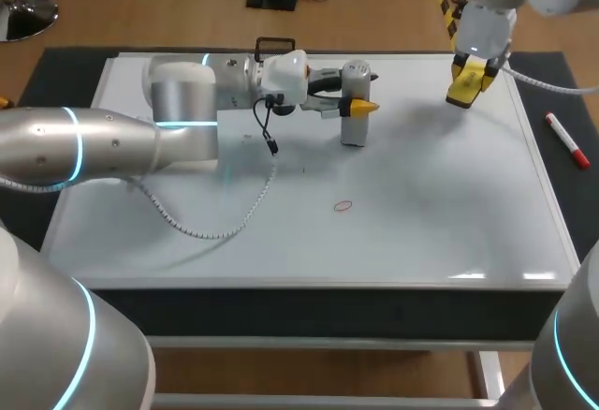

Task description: Pick up the inspection probe, press it on each red-marked spot on the whiteboard one by one, put down the probe, pick up the eraser, and wipe off all the red marks.

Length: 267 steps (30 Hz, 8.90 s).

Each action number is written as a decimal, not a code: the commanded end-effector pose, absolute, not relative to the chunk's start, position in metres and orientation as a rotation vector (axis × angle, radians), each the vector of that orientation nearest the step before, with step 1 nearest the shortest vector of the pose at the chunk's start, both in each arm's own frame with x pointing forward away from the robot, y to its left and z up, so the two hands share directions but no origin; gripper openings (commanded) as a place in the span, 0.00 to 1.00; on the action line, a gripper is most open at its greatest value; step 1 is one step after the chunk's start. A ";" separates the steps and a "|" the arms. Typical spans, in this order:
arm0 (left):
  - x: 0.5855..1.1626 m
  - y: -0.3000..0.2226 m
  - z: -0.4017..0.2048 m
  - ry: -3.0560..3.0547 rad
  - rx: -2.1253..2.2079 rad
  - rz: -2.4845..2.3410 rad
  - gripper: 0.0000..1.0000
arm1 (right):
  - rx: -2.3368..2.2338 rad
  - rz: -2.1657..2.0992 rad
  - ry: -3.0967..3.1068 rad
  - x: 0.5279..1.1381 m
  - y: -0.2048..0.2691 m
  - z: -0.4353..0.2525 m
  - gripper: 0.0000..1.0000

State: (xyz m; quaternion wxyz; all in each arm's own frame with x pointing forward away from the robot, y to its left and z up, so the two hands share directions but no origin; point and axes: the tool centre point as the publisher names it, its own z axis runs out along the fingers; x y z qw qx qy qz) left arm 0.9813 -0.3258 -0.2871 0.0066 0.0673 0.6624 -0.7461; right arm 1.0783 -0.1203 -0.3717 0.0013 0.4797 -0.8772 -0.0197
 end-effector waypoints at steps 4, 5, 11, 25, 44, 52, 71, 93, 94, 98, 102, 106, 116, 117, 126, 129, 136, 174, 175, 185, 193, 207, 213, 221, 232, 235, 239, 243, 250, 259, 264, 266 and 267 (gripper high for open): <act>0.983 -0.327 -0.291 2.084 0.216 -2.339 0.00 | 1.507 -0.059 -2.749 1.079 -0.121 -0.371 0.00; 0.983 -0.327 -0.291 2.085 0.216 -2.339 0.00 | 1.507 -0.059 -2.749 1.079 -0.121 -0.371 0.00; 0.983 -0.328 -0.291 2.095 0.217 -2.334 0.00 | 1.507 -0.059 -2.749 1.079 -0.121 -0.371 0.00; 0.980 -0.308 -0.267 2.093 0.226 -2.321 0.00 | 1.507 -0.059 -2.749 1.079 -0.121 -0.371 0.00; 0.950 -0.150 -0.264 2.026 -0.082 -2.193 0.00 | 1.507 -0.059 -2.749 1.079 -0.121 -0.371 0.00; 0.931 -0.089 -0.265 2.008 -0.174 -2.122 0.00 | 1.507 -0.059 -2.749 1.079 -0.121 -0.371 0.00; 0.907 -0.002 -0.246 1.927 -0.243 -2.001 0.00 | 1.507 -0.059 -2.749 1.079 -0.121 -0.371 0.00; 0.903 0.004 -0.244 1.921 -0.253 -1.985 0.00 | 1.540 -0.036 -2.732 1.073 -0.114 -0.369 0.00; 0.903 0.004 -0.244 1.921 -0.253 -1.985 0.00 | 1.570 -0.012 -2.713 1.068 -0.107 -0.368 0.00; 0.903 0.004 -0.244 1.921 -0.253 -1.985 0.00 | 1.640 0.013 -2.658 1.049 -0.086 -0.372 0.00; 0.903 0.004 -0.244 1.921 -0.253 -1.985 0.00 | 1.724 0.033 -2.585 1.023 -0.063 -0.377 0.00; 0.903 0.004 -0.244 1.921 -0.253 -1.985 0.00 | 1.834 0.037 -2.487 0.996 -0.035 -0.385 0.00; 0.903 0.004 -0.244 1.921 -0.253 -1.985 0.00 | 2.150 0.033 -2.212 0.951 0.049 -0.389 0.00; 0.903 0.004 -0.244 1.921 -0.253 -1.985 0.00 | 2.169 0.040 -2.195 0.950 0.056 -0.389 0.00; 0.903 0.004 -0.244 1.921 -0.253 -1.985 0.00 | 2.303 -0.032 -2.058 0.955 0.108 -0.392 0.00; 0.903 0.004 -0.244 1.921 -0.253 -1.985 0.00 | 2.313 -0.086 -2.047 0.963 0.122 -0.395 0.00; 0.903 0.004 -0.244 1.921 -0.253 -1.985 0.00 | 2.322 -0.136 -2.035 0.980 0.138 -0.402 0.00; 0.903 0.004 -0.244 1.921 -0.253 -1.985 0.00 | 2.278 -0.147 -2.097 0.997 0.125 -0.432 0.00; 0.903 0.004 -0.244 1.921 -0.253 -1.985 0.00 | 2.275 -0.148 -2.101 0.997 0.124 -0.432 0.00; 0.903 0.004 -0.244 1.921 -0.253 -1.985 0.00 | 2.230 -0.136 -2.137 0.998 0.102 -0.435 0.00; 0.903 0.004 -0.244 1.921 -0.253 -1.985 0.00 | 2.194 -0.123 -2.171 0.999 0.085 -0.436 0.00; 0.903 0.004 -0.244 1.921 -0.253 -1.985 0.00 | 2.173 -0.091 -2.226 1.003 0.069 -0.426 0.00; 0.903 0.004 -0.244 1.921 -0.253 -1.985 0.00 | 2.231 -0.086 -2.210 1.003 0.085 -0.398 0.00; 0.903 0.004 -0.244 1.921 -0.253 -1.985 0.00 | 2.310 -0.091 -2.151 0.996 0.119 -0.388 0.00; 0.903 0.004 -0.244 1.921 -0.253 -1.985 0.00 | 2.322 -0.125 -2.086 0.990 0.145 -0.415 0.00; 0.903 0.004 -0.244 1.921 -0.253 -1.985 0.00 | 2.324 -0.133 -2.078 0.991 0.147 -0.420 0.00; 0.903 0.004 -0.244 1.921 -0.253 -1.985 0.00 | 2.335 -0.147 -2.072 0.993 0.149 -0.424 0.00; 0.903 0.004 -0.244 1.921 -0.253 -1.985 0.00 | 2.333 -0.153 -2.077 0.994 0.147 -0.426 0.00; 0.903 0.004 -0.244 1.921 -0.253 -1.985 0.00 | 2.311 -0.146 -2.090 0.996 0.134 -0.431 0.00; 0.903 0.004 -0.244 1.921 -0.253 -1.985 0.00 | 2.273 -0.126 -2.114 0.999 0.115 -0.435 0.00; 0.903 0.004 -0.244 1.921 -0.253 -1.985 0.00 | 2.254 -0.120 -2.131 1.001 0.107 -0.435 0.00; 0.903 0.004 -0.244 1.921 -0.253 -1.985 0.00 | 2.246 -0.115 -2.139 1.002 0.102 -0.435 0.00; 0.903 0.004 -0.244 1.921 -0.253 -1.985 0.00 | 2.244 -0.115 -2.142 1.002 0.101 -0.435 0.00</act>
